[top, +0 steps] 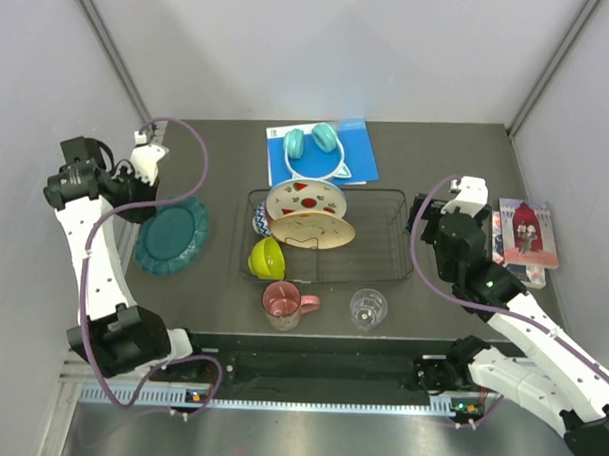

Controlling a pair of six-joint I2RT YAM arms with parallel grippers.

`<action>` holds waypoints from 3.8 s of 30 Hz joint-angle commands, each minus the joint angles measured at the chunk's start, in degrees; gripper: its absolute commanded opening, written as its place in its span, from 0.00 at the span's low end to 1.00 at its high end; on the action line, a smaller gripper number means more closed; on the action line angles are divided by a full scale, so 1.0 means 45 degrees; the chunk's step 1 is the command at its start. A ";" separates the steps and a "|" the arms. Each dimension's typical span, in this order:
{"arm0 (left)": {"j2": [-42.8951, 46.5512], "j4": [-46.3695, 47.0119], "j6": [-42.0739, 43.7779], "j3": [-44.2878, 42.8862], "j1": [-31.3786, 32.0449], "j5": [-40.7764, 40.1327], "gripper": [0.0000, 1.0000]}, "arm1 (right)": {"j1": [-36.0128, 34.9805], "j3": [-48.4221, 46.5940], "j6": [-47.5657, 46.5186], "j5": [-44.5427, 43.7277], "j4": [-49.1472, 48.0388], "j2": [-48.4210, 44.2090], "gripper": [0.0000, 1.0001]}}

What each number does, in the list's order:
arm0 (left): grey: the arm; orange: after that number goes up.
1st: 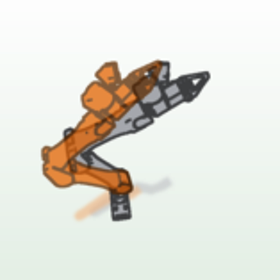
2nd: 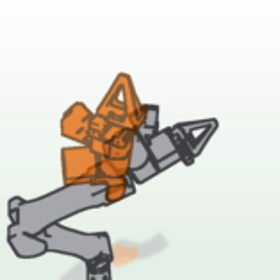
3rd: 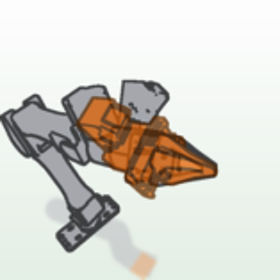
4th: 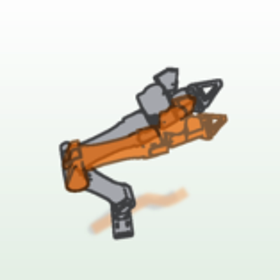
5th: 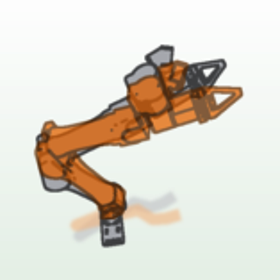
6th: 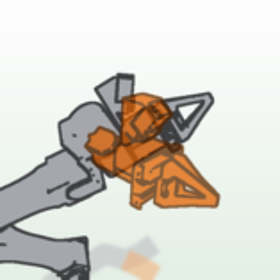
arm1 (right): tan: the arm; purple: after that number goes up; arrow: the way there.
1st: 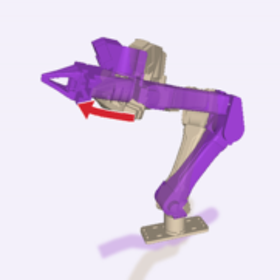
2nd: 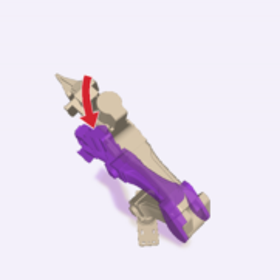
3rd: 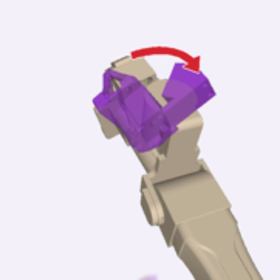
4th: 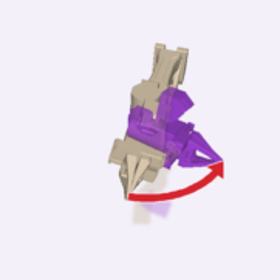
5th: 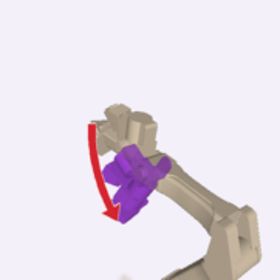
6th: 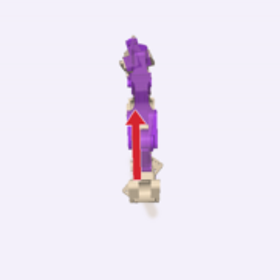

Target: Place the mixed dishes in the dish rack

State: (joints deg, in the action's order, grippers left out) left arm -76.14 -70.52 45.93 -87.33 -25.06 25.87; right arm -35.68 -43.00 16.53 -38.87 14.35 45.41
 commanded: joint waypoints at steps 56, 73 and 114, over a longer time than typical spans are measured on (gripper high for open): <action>-0.1264 0.0279 -0.3841 -0.7040 1.7677 -0.7681 0.00 | 0.0175 -0.0131 -0.0081 -0.1166 0.0542 -0.0930 1.00; -0.0131 0.3970 -0.0990 -0.1786 1.8772 -0.8580 0.00 | 0.0175 0.0181 -0.0159 -0.1186 0.0464 -0.1165 1.00; 0.0201 0.5477 -0.0617 -0.1433 1.8909 -1.0104 0.00 | 0.0175 0.0240 -0.0257 -0.0619 0.0249 -0.0892 1.00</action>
State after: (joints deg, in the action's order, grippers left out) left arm -79.42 -53.49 43.18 -91.77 60.01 -15.31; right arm -35.48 -40.88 16.01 -42.09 17.41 41.39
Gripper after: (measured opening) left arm 0.123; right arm 0.996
